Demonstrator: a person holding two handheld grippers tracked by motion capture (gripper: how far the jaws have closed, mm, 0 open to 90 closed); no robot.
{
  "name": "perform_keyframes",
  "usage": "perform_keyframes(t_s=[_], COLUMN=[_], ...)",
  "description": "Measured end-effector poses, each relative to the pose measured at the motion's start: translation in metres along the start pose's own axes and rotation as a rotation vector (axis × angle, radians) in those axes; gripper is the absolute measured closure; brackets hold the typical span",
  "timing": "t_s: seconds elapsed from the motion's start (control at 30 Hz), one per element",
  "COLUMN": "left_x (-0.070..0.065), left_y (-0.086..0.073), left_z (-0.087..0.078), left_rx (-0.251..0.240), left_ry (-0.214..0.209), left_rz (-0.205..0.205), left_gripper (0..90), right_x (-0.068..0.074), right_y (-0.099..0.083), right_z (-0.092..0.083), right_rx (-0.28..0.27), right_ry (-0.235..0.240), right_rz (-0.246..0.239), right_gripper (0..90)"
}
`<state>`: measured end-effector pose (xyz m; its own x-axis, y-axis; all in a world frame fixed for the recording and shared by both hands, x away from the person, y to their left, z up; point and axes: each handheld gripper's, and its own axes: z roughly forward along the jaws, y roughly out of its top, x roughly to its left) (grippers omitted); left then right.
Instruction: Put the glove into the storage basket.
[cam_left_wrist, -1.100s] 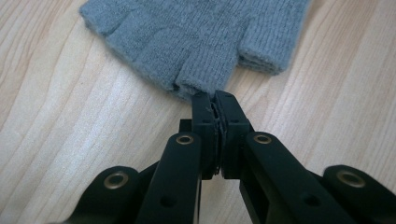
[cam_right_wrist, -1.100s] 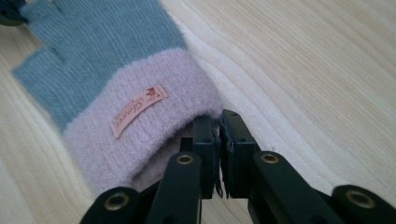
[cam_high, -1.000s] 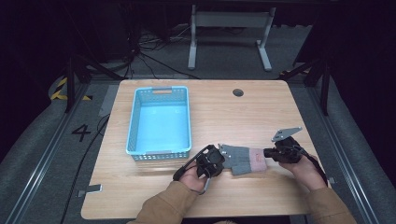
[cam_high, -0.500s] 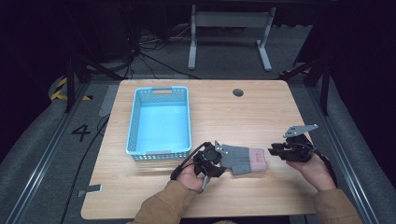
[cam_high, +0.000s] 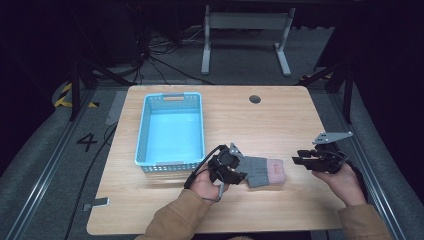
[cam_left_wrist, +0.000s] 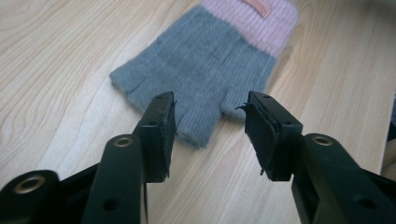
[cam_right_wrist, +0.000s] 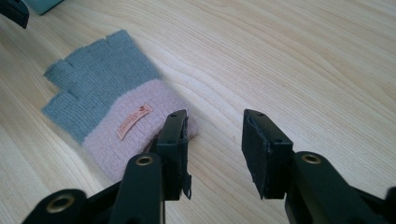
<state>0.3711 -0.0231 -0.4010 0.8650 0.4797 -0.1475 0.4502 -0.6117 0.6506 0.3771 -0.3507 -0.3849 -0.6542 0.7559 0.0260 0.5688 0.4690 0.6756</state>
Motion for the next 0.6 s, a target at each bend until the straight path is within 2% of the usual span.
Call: perform_keyframes(t_s=[0.2, 0.27, 0.33, 0.4, 0.5, 0.6], left_x=[0.000, 0.000, 0.001, 0.002, 0.004, 0.008], left_y=[0.009, 0.012, 0.015, 0.017, 0.021, 0.023], left_z=[0.002, 0.003, 0.004, 0.007, 0.010, 0.013], left_rx=[-0.014, -0.019, -0.037, -0.031, -0.041, -0.051], left_ry=[-0.006, -0.020, -0.011, -0.024, -0.016, -0.027], left_rz=[0.010, 0.002, -0.001, -0.006, -0.003, -0.023], left_gripper=[47.7, 47.6, 42.8, 40.9, 38.8, 33.0], right_x=[-0.004, -0.005, -0.005, -0.006, -0.007, -0.007], right_y=[-0.002, -0.003, -0.004, -0.005, -0.007, -0.010], right_z=[-0.005, -0.006, -0.007, -0.008, -0.009, -0.011], right_rx=[-0.009, -0.009, -0.008, -0.010, -0.011, -0.014], right_ry=[-0.007, -0.009, -0.013, -0.016, -0.023, -0.023], right_rz=[0.020, 0.023, 0.028, 0.031, 0.042, 0.044], right_gripper=[58.9, 58.5, 57.8, 57.6, 57.1, 57.1])
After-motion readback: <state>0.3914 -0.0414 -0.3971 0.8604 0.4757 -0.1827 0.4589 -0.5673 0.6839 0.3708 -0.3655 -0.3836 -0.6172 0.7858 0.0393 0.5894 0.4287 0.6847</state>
